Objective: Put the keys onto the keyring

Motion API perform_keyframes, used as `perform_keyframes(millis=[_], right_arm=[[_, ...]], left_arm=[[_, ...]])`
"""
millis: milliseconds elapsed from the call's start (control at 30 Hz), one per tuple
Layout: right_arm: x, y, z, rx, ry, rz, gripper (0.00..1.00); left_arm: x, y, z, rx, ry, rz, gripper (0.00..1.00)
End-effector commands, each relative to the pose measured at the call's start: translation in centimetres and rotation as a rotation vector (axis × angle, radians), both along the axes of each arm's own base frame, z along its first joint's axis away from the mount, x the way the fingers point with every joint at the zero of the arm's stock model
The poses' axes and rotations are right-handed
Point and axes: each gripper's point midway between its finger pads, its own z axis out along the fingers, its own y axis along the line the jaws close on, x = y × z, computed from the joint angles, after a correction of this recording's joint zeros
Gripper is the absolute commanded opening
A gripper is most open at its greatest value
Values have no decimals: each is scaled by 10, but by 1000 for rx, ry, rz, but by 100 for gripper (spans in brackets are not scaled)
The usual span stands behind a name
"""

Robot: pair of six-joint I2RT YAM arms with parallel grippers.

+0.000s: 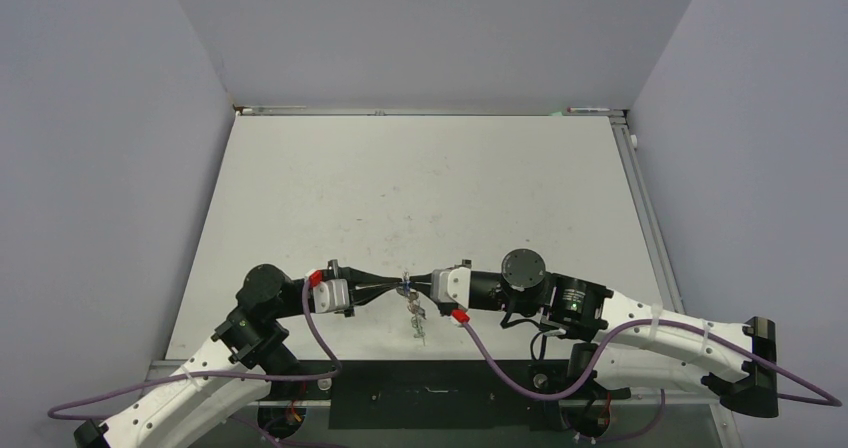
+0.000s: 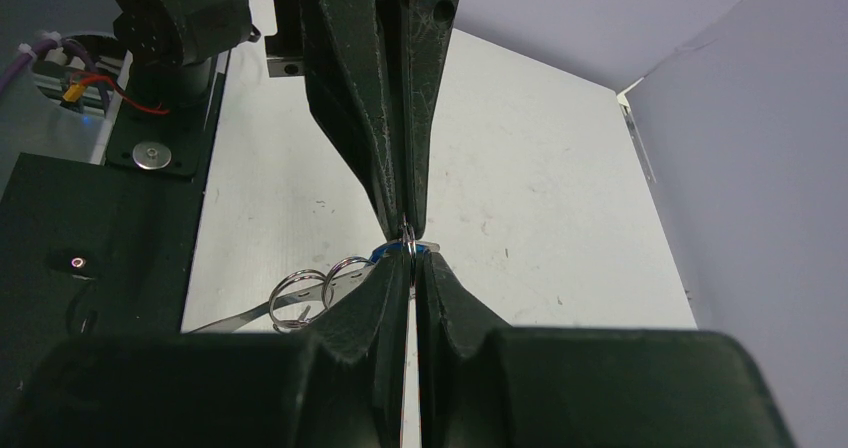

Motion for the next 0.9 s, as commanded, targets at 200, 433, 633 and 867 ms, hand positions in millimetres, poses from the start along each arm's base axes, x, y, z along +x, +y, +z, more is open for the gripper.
perform_keyframes(millis=[200,433,633,867], right_arm=[[-3,9,32,125,-24,33,5],[-8,16,42,229,4,67,5],[-7,12,54,293,-4,62,5],[-11,5,62,338,-2,70,5]], left_arm=[[-4,2,13,-31,-38,-18,0],[-2,2,13,-26,-35,-6,0],[-1,2,12,-22,-31,3,0],[1,3,13,-23,-32,13,0]])
